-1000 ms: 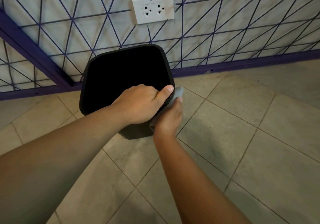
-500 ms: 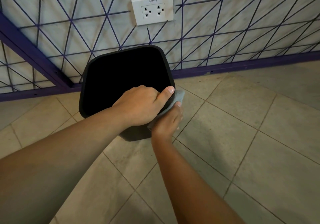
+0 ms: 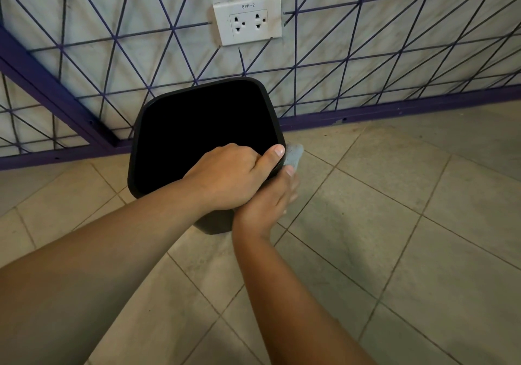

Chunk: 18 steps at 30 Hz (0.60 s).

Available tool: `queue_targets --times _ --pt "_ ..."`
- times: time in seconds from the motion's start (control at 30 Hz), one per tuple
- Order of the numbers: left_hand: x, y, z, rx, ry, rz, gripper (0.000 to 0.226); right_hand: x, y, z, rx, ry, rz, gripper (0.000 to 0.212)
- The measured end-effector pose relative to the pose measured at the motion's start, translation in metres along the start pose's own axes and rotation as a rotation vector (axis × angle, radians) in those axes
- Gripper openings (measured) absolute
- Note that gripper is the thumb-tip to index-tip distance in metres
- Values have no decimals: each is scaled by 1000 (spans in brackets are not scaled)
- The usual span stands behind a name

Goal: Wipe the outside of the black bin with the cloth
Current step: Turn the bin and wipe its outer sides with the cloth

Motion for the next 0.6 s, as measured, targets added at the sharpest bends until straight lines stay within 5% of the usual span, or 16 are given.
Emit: queue_targets --times 0.17,0.33,0.47,0.6 --pt "-4 -2 3 -45 -34 -12 72 -33 -23 -10 116 24 -72 82" --pt "0 -5 1 -21 -13 -17 75 -9 -2 -1 148 109 21 77" --pt "0 -5 1 -33 -9 -23 73 -41 -19 -1 162 119 -149 84" --pt "-1 -5 1 -15 6 -33 74 -22 -6 -4 195 148 -17 85"
Point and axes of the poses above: each hand's wrist, its own y-axis away from the middle knuckle, its own z-axis out of the back of the hand, x = y × z, the point moved 10 cm from there along -y, towards the middle knuckle, and after that the axes turned 12 degrees about y, right-handed, at the moved point
